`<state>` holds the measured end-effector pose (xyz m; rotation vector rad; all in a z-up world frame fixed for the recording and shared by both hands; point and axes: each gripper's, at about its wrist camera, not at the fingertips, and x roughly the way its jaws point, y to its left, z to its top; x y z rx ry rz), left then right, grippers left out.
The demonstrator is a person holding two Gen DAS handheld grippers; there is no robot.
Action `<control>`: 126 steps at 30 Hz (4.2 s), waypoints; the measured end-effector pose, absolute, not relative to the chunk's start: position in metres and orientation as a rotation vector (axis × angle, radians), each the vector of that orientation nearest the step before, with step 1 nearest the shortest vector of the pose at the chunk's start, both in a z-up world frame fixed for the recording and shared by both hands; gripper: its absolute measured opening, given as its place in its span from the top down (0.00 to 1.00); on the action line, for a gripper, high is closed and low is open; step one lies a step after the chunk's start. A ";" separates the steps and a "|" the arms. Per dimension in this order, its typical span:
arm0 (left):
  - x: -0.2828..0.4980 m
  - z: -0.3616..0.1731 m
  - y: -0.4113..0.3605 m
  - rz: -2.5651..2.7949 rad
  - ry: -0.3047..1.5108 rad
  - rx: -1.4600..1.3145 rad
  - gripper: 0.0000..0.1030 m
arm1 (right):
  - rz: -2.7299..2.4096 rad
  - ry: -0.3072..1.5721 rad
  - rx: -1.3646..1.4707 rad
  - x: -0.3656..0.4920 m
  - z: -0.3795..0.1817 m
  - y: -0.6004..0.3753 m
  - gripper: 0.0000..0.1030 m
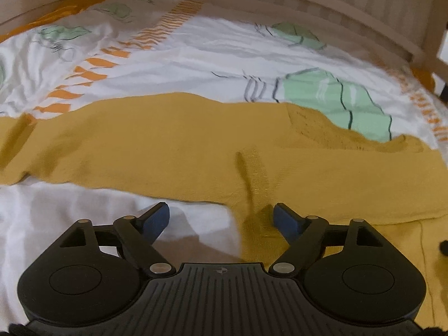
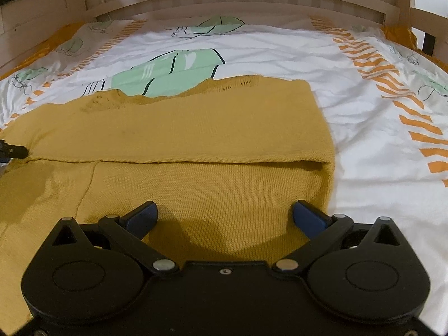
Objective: Fold small clothes
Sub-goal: 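Grasp the other sleeve cuff with the left tool and lift it, then fold the lifted sleeve across the body and open the left tool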
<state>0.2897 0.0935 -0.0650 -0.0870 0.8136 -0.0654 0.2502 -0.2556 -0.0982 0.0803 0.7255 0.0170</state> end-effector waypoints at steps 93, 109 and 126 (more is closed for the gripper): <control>0.301 0.030 -0.105 -0.504 0.654 0.007 0.75 | 0.073 0.609 0.284 0.204 -0.059 -0.240 0.01; 0.275 -0.030 0.047 -0.078 0.743 -0.092 0.65 | 0.037 0.703 0.190 0.207 -0.084 -0.225 0.01; 0.275 -0.064 0.073 -0.044 0.698 -0.157 0.63 | 0.010 0.744 0.071 0.209 -0.096 -0.208 0.00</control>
